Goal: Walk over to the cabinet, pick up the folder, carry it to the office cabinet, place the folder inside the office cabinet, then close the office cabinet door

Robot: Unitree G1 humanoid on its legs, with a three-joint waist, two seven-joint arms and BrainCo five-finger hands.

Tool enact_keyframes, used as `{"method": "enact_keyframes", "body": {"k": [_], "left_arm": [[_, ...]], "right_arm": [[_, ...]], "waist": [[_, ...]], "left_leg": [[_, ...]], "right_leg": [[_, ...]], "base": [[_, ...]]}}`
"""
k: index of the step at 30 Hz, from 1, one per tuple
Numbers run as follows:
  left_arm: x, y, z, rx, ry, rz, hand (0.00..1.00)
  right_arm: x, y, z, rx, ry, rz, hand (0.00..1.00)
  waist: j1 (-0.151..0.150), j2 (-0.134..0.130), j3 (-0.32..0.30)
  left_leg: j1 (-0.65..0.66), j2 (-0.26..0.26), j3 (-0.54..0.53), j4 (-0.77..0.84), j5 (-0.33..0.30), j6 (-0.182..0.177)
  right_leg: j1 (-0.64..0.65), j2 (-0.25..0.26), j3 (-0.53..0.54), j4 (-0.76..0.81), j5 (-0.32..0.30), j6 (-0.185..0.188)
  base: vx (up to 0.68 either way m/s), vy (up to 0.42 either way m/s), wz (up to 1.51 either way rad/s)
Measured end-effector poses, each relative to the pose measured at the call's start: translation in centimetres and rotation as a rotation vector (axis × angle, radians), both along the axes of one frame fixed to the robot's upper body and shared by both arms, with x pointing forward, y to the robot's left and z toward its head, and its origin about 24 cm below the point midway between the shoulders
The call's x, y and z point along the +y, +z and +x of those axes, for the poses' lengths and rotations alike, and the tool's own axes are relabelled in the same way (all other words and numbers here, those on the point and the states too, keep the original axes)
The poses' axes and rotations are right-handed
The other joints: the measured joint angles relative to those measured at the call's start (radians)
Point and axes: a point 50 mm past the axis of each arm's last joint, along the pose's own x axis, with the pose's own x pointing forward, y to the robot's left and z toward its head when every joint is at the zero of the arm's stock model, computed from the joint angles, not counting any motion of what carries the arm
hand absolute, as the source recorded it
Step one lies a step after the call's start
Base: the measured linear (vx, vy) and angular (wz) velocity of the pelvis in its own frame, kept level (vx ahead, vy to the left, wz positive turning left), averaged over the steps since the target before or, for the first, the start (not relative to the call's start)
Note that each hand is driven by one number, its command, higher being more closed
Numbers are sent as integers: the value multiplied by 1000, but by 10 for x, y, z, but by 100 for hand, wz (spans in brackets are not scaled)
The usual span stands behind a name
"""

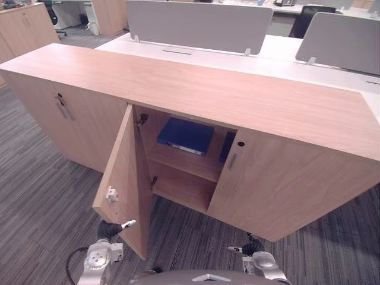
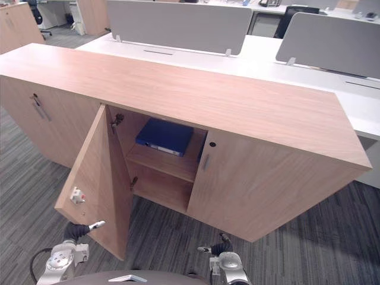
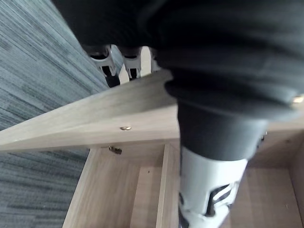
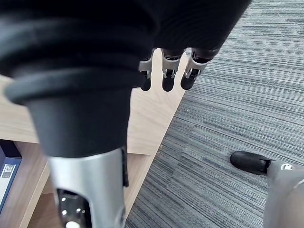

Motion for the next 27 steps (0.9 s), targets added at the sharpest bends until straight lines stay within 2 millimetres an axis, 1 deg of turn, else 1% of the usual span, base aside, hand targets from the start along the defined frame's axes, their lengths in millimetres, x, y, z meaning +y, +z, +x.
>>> {"method": "enact_keyframes", "body": {"k": [1,3,4,6,7,8,10,11,13,14,16,17,19,20,22,24,25,27], "left_arm": [[-5,-1,0,3,-21,-8,0],[-24,-5,1,22,-119,-38,0],[-28,-6,1,24,-126,-46,0],[-42,-7,5,30,-184,-73,0],[-52,-9,9,36,-219,-93,0],[-56,-10,10,39,-241,-94,0],[-71,-9,17,39,-310,-109,0],[-74,-9,19,37,-318,-114,0],[-82,-3,32,0,-334,-125,0],[-83,-1,35,-11,-334,-121,0],[-79,4,50,-38,-318,-98,0],[-78,4,53,-38,-309,-87,0],[-67,7,64,-47,-278,-43,0],[-63,8,67,-48,-258,-30,0],[-43,12,80,-50,-189,33,0],[-37,16,86,-63,-175,56,0],[-32,19,90,-64,-156,83,0],[-23,21,97,-61,-138,119,0]], "right_arm": [[0,0,0,1,2,1,0],[4,-1,-2,8,9,8,0],[5,-2,-2,8,9,10,0],[7,-4,-6,19,7,17,0],[8,-5,-10,29,7,20,0],[9,-6,-12,36,12,20,0],[11,-7,-15,47,19,22,0],[10,-7,-15,48,19,21,0],[9,-8,-20,61,11,18,0],[8,-9,-22,65,9,17,0],[6,-11,-30,88,2,13,0],[5,-12,-33,98,-1,12,0],[3,-16,-44,136,-33,18,0],[2,-16,-45,135,-43,21,0],[2,-16,-47,137,-60,26,0],[1,-17,-48,140,-64,26,0],[0,-17,-49,139,-78,28,0],[0,-17,-50,142,-97,35,0]], "waist": [[-5,0,0],[-29,0,0],[-34,1,-1],[-46,4,-10],[-55,7,-15],[-61,7,-18],[-86,8,-26],[-93,7,-28],[-108,5,-38],[-111,5,-39],[-122,8,-47],[-124,8,-50],[-141,8,-62],[-146,9,-64],[-156,9,-64],[-157,9,-66],[-163,10,-67],[-170,10,-68]], "left_leg": [[0,-1,2,0,-1,2],[6,-3,15,0,-2,2],[9,-3,22,0,-3,3],[13,-4,46,0,-8,6],[13,-6,56,0,-11,10],[12,-7,62,0,-12,11],[16,-9,89,0,-22,10],[17,-10,97,0,-25,12],[17,-11,123,0,-36,10],[17,-11,130,0,-39,11],[17,-11,149,0,-46,4],[18,-11,155,0,-48,2],[18,-10,164,0,-59,-2],[16,-9,167,0,-61,-3],[9,-2,184,6,-72,-9],[3,1,189,6,-76,-12],[-7,4,190,6,-78,-15],[-20,9,190,7,-74,-9]], "right_leg": [[-1,0,3,0,0,0],[-3,1,26,-1,0,1],[-4,1,32,-1,-1,1],[-15,3,61,-1,-1,1],[-21,5,80,-3,-1,1],[-25,5,86,-4,-1,1],[-34,6,114,-11,0,1],[-35,6,119,-14,0,1],[-50,9,144,-16,2,-3],[-53,9,148,-17,4,-5],[-63,12,165,-19,15,-20],[-64,12,167,-21,19,-20],[-64,14,170,-37,43,-20],[-65,16,171,-41,43,-20],[-75,25,184,-54,45,-19],[-81,29,188,-59,48,-17],[-90,33,188,-64,57,-9],[-103,39,186,-67,59,-9]], "base": [[-44,34,-10],[-38,43,-17],[-29,48,-30],[-18,53,-39],[-6,44,-36],[6,63,-39],[23,57,-40],[34,52,-41],[43,45,-38],[52,34,-33],[70,26,-27],[92,18,-23],[99,0,-17],[94,-19,-16],[104,-35,-21],[100,-41,-14],[74,-35,-6],[76,-40,-5]]}}
